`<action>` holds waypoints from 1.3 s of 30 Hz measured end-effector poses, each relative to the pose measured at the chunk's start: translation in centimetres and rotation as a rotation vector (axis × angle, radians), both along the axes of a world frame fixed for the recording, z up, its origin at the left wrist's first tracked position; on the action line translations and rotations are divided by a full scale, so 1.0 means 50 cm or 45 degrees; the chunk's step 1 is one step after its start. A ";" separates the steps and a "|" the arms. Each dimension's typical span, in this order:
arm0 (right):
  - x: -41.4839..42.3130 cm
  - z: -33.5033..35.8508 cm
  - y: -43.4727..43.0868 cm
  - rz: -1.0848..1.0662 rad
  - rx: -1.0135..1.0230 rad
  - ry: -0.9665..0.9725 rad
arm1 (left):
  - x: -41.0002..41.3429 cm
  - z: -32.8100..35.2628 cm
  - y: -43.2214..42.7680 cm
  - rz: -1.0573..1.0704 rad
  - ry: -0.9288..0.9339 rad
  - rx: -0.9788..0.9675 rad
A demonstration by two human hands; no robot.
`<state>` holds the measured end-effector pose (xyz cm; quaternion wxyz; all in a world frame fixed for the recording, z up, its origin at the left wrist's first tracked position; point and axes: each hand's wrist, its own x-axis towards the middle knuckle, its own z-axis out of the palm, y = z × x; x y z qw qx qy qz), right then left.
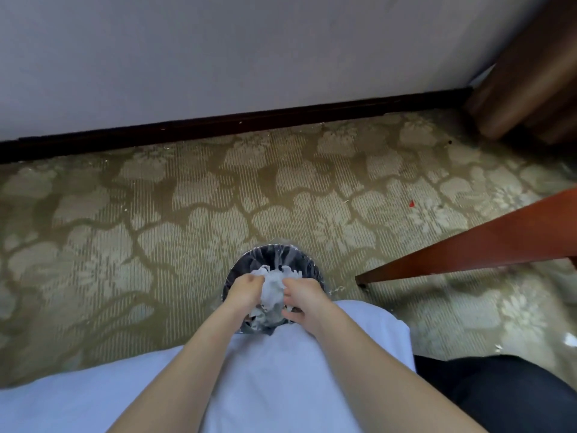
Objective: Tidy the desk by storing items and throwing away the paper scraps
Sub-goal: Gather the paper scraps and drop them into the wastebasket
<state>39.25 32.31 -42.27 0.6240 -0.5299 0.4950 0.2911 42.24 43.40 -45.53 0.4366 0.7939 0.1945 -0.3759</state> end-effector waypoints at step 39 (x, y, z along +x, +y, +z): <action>-0.615 0.811 -0.566 0.376 -1.670 -0.645 | -0.338 0.899 -0.587 -2.036 -1.432 -0.025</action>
